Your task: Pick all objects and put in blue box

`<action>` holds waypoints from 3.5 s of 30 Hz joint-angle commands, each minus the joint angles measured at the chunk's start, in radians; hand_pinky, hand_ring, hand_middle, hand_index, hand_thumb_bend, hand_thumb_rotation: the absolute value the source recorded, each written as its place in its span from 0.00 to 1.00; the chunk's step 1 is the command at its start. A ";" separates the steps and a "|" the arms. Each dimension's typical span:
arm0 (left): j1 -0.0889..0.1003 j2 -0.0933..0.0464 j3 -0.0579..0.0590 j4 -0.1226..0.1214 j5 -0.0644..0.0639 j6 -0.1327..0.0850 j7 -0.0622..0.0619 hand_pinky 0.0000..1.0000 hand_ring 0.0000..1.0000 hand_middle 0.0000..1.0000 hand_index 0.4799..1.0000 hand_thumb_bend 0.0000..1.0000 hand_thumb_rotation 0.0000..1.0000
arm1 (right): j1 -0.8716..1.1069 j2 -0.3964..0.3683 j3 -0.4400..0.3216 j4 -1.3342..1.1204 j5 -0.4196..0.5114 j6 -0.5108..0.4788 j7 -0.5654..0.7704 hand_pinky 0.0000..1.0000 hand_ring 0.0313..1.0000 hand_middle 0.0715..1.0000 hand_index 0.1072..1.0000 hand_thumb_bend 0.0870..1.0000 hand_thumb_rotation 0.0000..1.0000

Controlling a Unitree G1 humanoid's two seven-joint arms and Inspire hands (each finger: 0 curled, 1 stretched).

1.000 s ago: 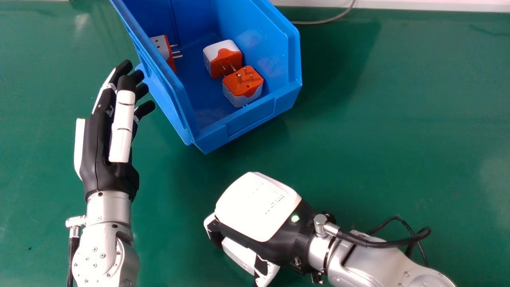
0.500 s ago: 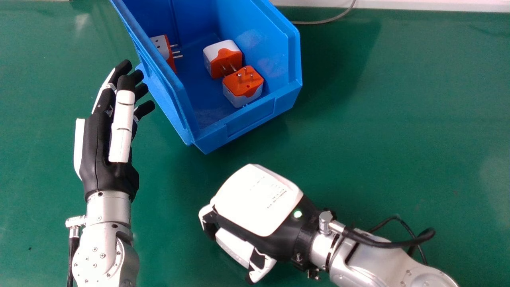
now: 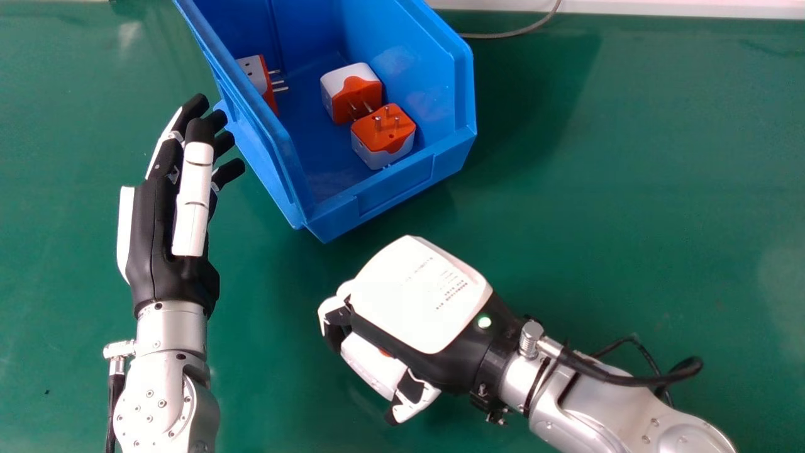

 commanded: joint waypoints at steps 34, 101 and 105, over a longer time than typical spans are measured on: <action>-0.006 0.009 0.001 0.001 -0.001 -0.018 -0.003 0.80 0.85 0.86 0.74 0.63 0.80 | -0.032 -0.016 -0.192 -0.137 0.139 -0.003 -0.009 0.30 0.39 0.47 0.44 0.46 0.00; -0.002 0.000 -0.010 0.000 0.016 -0.034 0.011 0.80 0.86 0.86 0.74 0.63 0.80 | -0.041 0.032 -0.257 0.006 0.103 -0.162 -0.533 0.31 0.44 0.48 0.43 0.45 0.00; -0.001 -0.009 -0.012 0.000 0.003 -0.039 0.005 0.80 0.86 0.86 0.74 0.63 0.80 | -0.043 0.028 -0.258 0.021 0.101 -0.173 -0.547 0.31 0.44 0.48 0.43 0.45 0.00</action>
